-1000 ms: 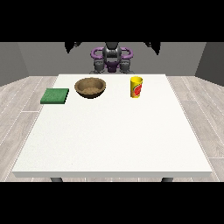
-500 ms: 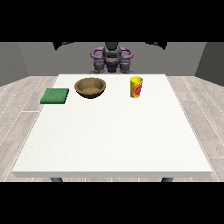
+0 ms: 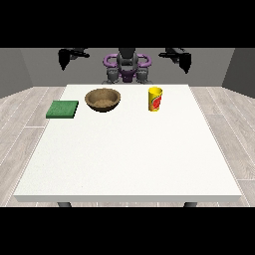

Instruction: Pick the cup and pour the ball into the bowl, then pick the bowl and place it on the pad

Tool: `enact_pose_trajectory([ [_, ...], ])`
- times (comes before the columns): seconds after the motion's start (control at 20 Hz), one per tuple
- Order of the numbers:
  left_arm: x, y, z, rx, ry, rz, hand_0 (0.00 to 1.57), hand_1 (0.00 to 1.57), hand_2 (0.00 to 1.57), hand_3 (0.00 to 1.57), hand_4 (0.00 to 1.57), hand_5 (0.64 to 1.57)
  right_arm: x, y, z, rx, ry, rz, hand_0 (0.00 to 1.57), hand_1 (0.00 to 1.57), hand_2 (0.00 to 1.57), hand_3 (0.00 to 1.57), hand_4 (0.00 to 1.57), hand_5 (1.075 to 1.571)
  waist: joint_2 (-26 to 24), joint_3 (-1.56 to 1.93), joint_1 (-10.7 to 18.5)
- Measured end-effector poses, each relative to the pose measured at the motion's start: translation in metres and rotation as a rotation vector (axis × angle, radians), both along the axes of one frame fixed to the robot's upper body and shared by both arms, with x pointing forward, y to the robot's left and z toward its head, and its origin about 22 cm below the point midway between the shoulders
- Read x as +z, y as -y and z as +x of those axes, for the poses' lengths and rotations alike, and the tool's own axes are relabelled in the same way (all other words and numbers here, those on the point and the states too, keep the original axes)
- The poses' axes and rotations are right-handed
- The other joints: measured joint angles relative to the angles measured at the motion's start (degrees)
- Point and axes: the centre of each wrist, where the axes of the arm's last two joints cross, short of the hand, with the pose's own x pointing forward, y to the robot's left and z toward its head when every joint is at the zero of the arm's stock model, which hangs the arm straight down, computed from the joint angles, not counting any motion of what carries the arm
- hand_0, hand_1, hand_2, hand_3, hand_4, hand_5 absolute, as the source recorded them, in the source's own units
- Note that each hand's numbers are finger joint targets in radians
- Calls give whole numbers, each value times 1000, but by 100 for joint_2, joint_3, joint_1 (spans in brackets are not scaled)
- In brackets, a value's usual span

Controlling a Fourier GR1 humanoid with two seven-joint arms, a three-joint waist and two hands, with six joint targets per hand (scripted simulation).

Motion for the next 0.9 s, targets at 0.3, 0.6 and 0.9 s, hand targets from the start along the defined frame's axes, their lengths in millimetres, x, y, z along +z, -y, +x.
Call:
enact_pose_trajectory([
  [0.3,-45,14,7,35,47,4,0,0,0,0,0,1520,4,-7,9,21,53,-11,0,0,0,0,0,1571,409,-1,-186],
  [0.6,-77,34,21,57,84,13,0,0,0,0,0,1519,6,1,17,41,104,-15,0,0,0,0,0,1570,773,-3,-334],
  [0.9,-99,37,36,71,84,32,0,0,0,0,0,1517,-3,5,20,45,116,-4,0,0,0,0,0,1571,917,-3,-386],
])
